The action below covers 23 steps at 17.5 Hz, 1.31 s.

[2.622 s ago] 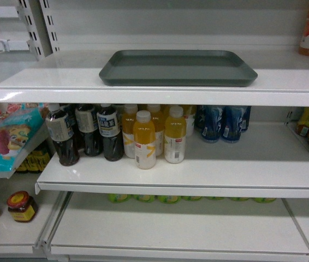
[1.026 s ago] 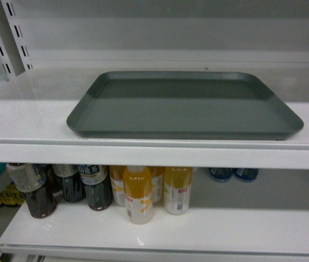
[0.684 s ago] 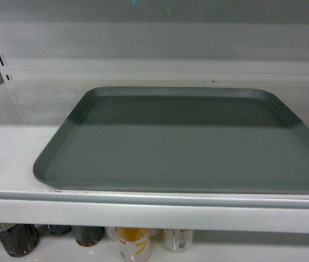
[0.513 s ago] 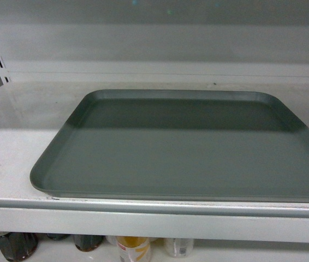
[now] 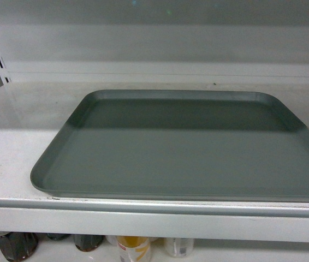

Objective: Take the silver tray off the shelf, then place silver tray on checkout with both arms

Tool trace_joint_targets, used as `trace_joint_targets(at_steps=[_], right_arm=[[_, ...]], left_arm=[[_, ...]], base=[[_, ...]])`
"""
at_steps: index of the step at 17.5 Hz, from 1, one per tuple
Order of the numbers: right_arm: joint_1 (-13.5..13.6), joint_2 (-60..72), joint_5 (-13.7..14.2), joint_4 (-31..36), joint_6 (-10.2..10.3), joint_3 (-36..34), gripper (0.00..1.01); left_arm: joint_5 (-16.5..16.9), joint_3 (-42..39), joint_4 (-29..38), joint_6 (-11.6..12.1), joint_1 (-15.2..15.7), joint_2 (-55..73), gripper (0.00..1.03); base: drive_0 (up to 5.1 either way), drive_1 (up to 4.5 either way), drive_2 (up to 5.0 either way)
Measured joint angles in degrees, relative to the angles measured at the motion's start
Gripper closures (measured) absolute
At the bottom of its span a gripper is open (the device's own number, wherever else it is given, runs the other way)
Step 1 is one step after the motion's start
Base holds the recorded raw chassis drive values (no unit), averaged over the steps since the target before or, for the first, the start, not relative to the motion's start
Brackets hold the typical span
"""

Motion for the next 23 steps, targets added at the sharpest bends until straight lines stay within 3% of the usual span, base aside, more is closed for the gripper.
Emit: trace_joint_targets(at_steps=[7,8,9,10,12,14,17,20,23], right_arm=[[0.0,0.0,0.0,0.0,0.0,0.0,0.03],[0.6,0.5,2.0,-2.3,1.1,0.4,0.03],[2.5,3.6,5.8,-2.8,3.3,0.9,0.03],[2.6,8.6,6.0,0.5,5.0,1.0,0.03],[1.3,16.3,4.3,9.1,6.3,1.6,0.03],[1.1,25.1,2.6,18.0,6.1,2.5,0.03],[0.7,41.6,-0.9,33.4,4.6,4.8,0.03],[0.7,59.5,-3.4,46.4,3.0,10.3,0.03],[2.0,73.7,-4.4,49.5,1.9,17.3,0.03]], left_arm=[[0.0,0.0,0.0,0.0,0.0,0.0,0.05],[0.1,0.1,-0.6,0.0,0.0,0.1,0.05],[0.3,2.3,-7.6,0.0,-0.5,2.4,0.05],[0.7,4.5,-10.0,-0.1,-1.4,7.6,0.05],[1.8,5.5,-5.1,0.0,-3.6,13.0,0.05],[3.6,6.3,0.9,0.0,-3.3,16.9,0.05],[7.0,6.6,13.0,-0.9,-2.0,28.2,0.05],[8.8,9.2,27.7,-2.5,-3.4,45.0,0.05],[9.8,15.3,39.1,-3.7,-5.9,61.8,0.05]], base=[[0.0,0.0,0.0],[0.0,0.0,0.0],[0.0,0.0,0.0],[0.0,0.0,0.0],[0.0,0.0,0.0],[0.0,0.0,0.0],[0.0,0.0,0.0],[0.0,0.0,0.0],[0.0,0.0,0.0]])
